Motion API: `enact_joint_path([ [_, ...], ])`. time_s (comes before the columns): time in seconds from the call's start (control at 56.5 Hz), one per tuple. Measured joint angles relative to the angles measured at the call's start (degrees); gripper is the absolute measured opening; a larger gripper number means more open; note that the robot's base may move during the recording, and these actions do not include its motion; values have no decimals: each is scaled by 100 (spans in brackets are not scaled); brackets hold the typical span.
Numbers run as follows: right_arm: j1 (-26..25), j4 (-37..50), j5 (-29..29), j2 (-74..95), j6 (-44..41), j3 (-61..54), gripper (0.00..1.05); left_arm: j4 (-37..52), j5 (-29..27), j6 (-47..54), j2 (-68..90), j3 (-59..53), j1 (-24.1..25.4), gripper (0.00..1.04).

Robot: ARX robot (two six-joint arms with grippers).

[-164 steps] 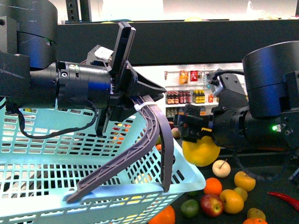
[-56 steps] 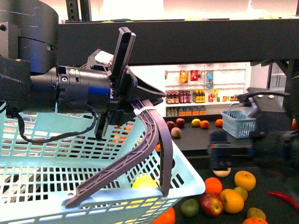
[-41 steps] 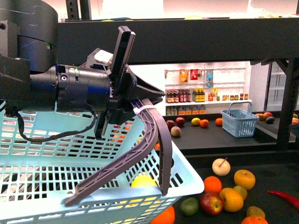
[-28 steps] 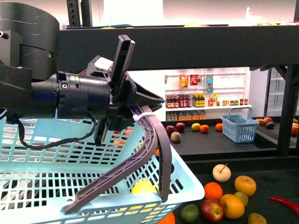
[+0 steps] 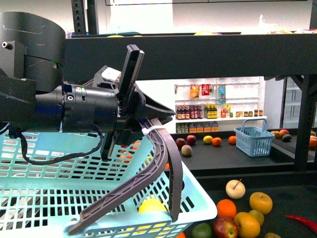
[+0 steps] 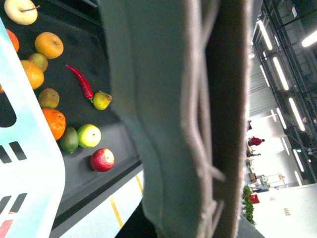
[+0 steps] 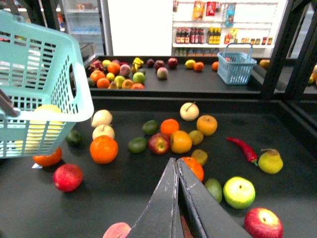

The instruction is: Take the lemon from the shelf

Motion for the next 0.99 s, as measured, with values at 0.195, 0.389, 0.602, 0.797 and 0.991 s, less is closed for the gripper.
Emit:
enact_joint_path([
  [0.195,0,0,-4,-24,2,0,3,0,-2,-2,0,0,0,7],
  [0.389,0,0,-4,-26,2,0,3,0,2,2,0,0,0,7],
  [0.602,0,0,-4,-26,2,0,17,0,0,0,0,0,0,7],
  [0.797,0,0,-4,-28,2,0,61,0,0,0,0,0,0,7],
  [0.991,0,0,-7,-28,2,0,93,98,-1410,-450,0,-17,-68,7],
])
